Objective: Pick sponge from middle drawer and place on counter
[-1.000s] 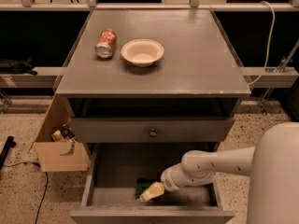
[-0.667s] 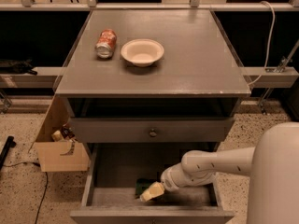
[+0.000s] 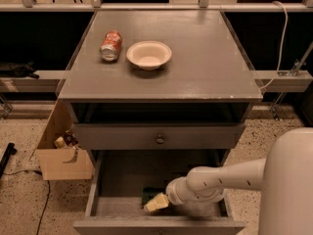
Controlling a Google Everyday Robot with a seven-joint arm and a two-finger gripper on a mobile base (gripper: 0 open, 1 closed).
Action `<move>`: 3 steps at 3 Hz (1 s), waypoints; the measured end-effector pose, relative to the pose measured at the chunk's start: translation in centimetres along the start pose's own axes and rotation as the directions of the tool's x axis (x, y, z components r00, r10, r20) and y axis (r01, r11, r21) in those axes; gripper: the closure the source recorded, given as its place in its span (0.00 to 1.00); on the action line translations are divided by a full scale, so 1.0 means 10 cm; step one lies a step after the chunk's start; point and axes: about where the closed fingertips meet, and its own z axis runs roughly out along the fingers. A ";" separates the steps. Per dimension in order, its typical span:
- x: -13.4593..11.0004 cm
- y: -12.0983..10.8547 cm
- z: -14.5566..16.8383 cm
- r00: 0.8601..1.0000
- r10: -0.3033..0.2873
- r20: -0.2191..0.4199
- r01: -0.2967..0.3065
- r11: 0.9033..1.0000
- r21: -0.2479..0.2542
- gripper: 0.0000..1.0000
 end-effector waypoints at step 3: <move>-0.04 0.01 0.07 0.993 -0.080 0.090 0.057 0.970 0.236 0.00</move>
Offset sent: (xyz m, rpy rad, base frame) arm 0.0185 0.0003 0.0044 -0.1671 -0.3488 -0.1628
